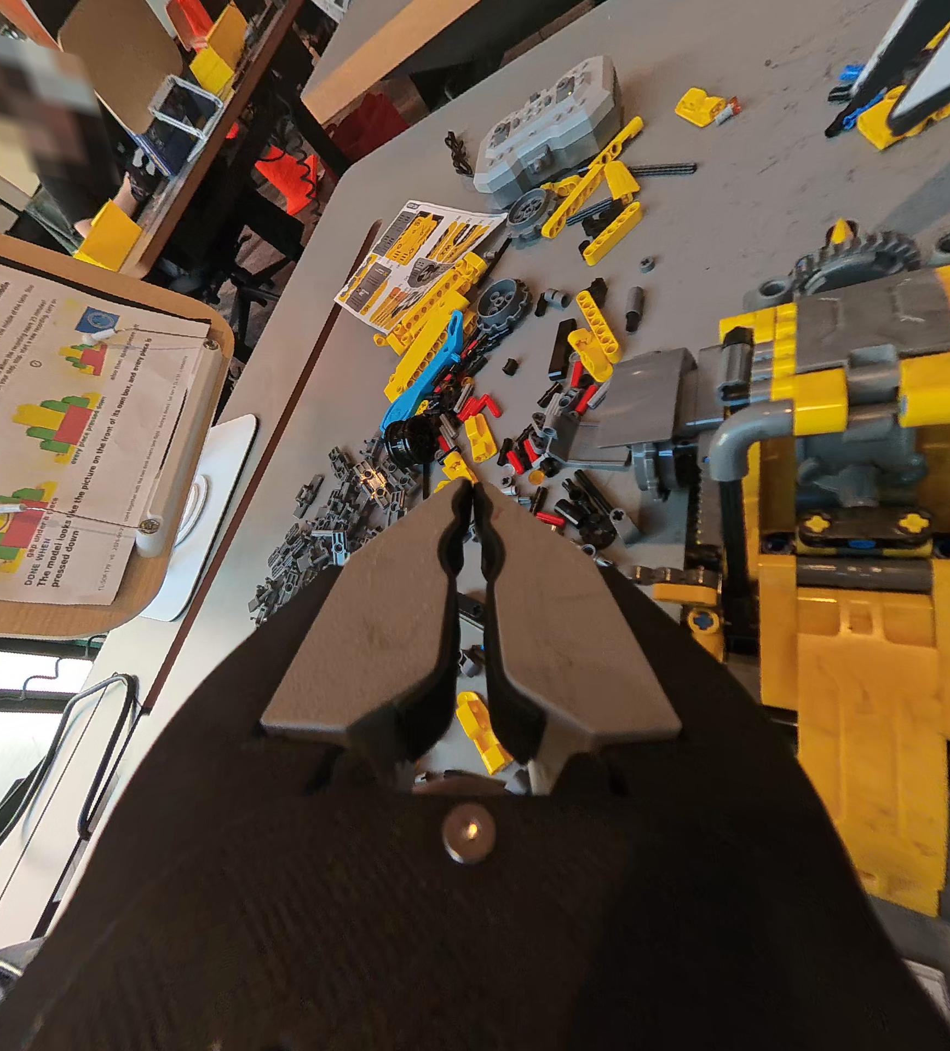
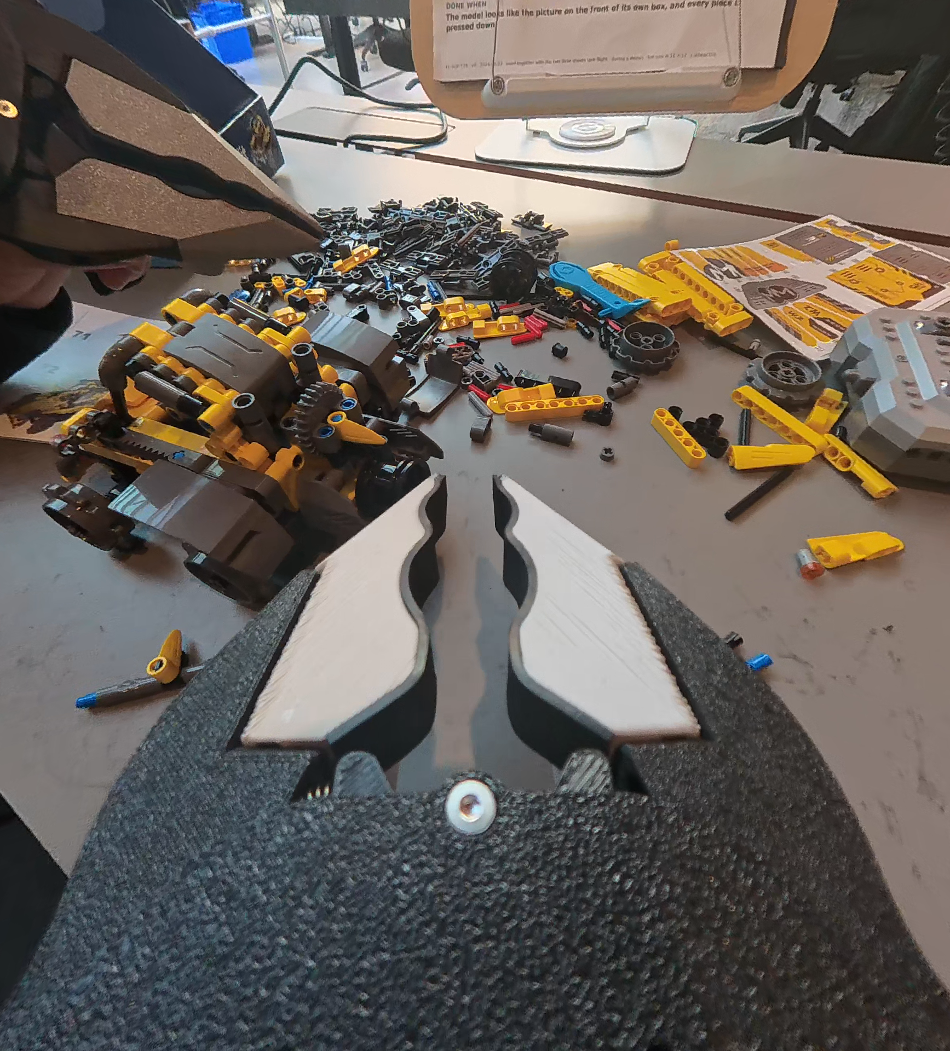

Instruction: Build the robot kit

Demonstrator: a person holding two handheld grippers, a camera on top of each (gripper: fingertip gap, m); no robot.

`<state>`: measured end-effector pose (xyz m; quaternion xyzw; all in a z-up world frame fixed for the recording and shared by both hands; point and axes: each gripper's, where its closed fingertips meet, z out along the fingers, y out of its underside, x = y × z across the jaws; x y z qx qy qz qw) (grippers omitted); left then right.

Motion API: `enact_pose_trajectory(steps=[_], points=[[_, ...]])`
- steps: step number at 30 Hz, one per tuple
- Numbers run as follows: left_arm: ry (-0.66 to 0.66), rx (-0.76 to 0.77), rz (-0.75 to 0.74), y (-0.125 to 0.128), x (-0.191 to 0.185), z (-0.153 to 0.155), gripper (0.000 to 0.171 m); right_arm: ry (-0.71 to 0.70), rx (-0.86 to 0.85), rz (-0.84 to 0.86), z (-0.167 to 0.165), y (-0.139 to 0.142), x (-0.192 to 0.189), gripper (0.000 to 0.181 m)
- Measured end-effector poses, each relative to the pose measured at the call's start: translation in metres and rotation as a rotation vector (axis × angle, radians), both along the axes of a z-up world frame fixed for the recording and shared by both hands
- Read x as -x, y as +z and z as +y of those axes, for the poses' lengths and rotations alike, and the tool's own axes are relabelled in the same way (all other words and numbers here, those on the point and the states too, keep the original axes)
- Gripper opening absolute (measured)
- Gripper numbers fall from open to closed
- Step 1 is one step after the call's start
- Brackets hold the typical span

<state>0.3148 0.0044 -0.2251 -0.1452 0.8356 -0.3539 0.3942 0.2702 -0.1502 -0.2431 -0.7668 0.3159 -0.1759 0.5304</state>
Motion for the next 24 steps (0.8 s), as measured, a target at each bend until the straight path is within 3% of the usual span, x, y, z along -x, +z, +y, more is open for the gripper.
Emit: enact_pose_trajectory(steps=[13,17,20,24], points=[[-0.006,0.070,0.047,0.002,0.002,-0.004,0.000,0.033,-0.038,0.004,0.007,0.003,-0.001,0.011],[0.008,0.098,0.074,0.006,0.004,-0.003,0.000,-0.053,-0.025,-0.054,-0.002,0.008,-0.011,0.000],[0.075,0.168,0.184,0.001,0.004,0.003,0.000,-0.134,0.002,-0.063,-0.011,0.007,-0.018,0.000],[0.158,0.191,0.298,-0.010,0.009,0.012,0.015,-0.224,0.040,-0.058,-0.025,0.002,-0.026,0.000]])
